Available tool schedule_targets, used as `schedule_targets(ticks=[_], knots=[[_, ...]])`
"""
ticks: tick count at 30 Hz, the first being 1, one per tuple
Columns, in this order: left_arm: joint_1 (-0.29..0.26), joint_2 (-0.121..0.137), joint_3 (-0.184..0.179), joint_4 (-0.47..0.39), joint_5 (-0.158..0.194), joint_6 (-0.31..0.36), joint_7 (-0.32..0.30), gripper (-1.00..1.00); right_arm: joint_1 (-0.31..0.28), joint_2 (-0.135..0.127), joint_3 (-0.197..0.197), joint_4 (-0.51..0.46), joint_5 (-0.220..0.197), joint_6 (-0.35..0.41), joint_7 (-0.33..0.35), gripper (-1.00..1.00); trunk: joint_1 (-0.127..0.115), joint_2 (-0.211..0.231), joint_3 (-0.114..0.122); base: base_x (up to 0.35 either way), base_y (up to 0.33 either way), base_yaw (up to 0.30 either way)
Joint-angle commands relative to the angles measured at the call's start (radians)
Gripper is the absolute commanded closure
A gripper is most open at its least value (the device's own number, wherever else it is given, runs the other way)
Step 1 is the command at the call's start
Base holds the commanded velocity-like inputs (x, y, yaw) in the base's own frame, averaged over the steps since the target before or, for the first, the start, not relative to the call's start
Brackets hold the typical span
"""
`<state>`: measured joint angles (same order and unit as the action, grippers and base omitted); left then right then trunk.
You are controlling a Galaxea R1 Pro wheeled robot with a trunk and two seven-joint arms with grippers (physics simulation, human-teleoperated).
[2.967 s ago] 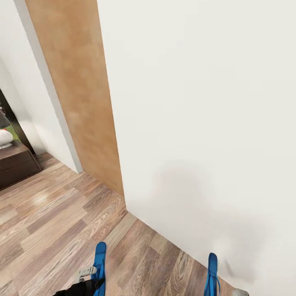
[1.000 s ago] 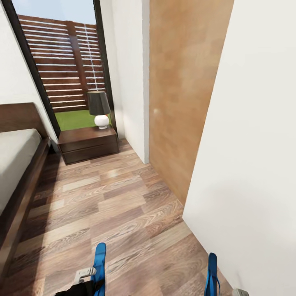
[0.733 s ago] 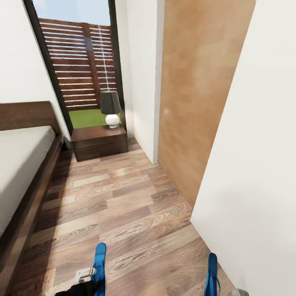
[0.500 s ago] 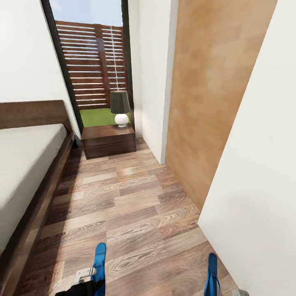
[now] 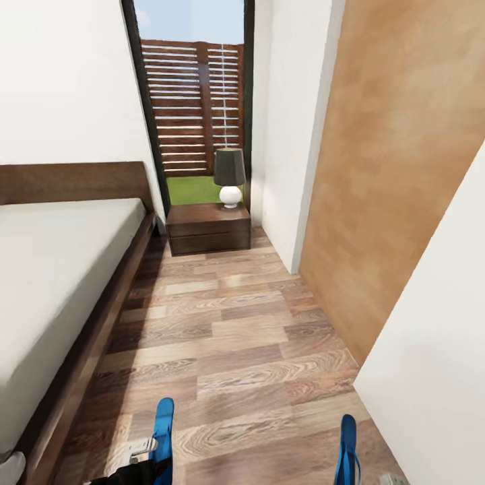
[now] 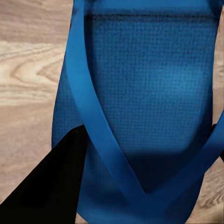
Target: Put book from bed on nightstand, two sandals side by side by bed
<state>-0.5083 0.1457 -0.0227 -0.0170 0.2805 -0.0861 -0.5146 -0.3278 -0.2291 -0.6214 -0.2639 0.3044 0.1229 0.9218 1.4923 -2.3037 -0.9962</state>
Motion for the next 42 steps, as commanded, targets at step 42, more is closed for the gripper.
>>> schedule_targets(ticks=[42], knots=[[0.007,0.002,-0.002,0.0,0.0,-0.021,-0.005,1.0,0.0,-0.001,-0.01,0.095,0.002,0.011,0.004,1.0,0.0,0.0,-0.001,0.314,0.0,0.069]])
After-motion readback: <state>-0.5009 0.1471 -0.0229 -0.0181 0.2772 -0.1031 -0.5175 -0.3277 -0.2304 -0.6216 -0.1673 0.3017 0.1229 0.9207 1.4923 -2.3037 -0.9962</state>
